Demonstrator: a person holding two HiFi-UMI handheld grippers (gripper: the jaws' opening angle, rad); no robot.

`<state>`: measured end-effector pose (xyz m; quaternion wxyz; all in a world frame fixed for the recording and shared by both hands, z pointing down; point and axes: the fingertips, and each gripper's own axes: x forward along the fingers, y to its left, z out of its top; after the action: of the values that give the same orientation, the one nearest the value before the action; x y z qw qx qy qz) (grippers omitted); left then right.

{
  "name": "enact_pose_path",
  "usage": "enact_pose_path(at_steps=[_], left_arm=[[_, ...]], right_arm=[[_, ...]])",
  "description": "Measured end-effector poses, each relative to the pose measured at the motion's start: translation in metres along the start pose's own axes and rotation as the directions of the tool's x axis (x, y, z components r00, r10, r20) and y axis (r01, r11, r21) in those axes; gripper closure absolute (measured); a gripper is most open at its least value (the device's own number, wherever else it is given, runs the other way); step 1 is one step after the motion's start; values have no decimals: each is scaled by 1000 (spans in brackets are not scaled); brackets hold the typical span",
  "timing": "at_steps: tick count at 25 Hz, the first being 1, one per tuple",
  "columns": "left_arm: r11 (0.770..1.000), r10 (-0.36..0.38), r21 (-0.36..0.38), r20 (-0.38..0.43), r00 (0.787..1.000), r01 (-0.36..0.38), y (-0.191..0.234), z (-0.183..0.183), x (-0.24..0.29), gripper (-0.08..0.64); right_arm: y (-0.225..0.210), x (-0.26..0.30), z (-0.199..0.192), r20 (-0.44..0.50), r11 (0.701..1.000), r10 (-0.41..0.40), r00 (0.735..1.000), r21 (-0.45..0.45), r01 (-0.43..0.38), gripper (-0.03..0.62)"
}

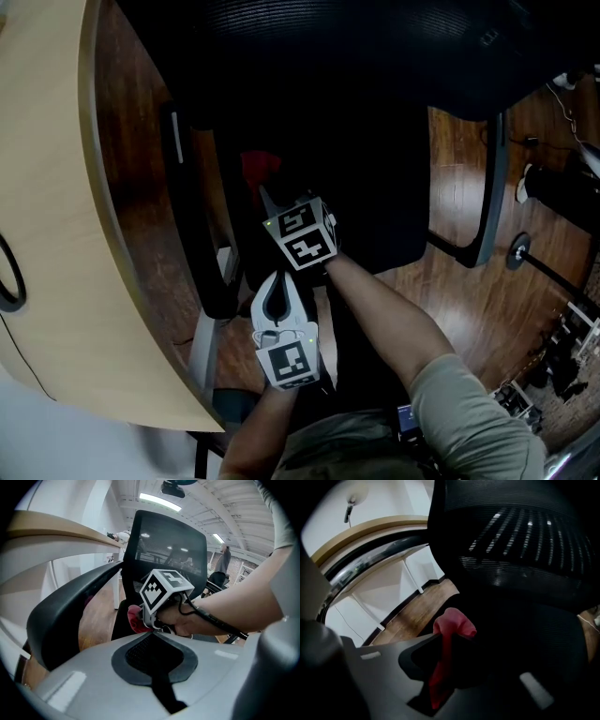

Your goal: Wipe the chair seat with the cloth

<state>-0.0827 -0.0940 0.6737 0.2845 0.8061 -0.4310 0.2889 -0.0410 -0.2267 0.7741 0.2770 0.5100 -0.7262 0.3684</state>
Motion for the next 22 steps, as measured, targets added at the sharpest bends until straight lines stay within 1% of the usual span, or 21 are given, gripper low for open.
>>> enact_pose_path(at_steps=[5, 12, 17, 22], left_arm=[[999, -21, 39, 14, 1000, 21, -29, 12, 16, 555], [991, -96, 94, 53, 994, 91, -102, 33, 48, 555], [979, -154, 143, 33, 988, 148, -154, 38, 59, 555], [967, -189, 174, 14, 982, 184, -189, 33, 69, 555]], right_arm=[[-62, -31, -15, 14, 993, -99, 995, 73, 97, 528], [-166, -91, -39, 26, 958, -237, 971, 175, 229, 527], [-231, -132, -68, 4, 909, -346, 938, 249, 334, 528], [-283, -168, -98, -38, 840, -439, 898, 337, 425, 528]])
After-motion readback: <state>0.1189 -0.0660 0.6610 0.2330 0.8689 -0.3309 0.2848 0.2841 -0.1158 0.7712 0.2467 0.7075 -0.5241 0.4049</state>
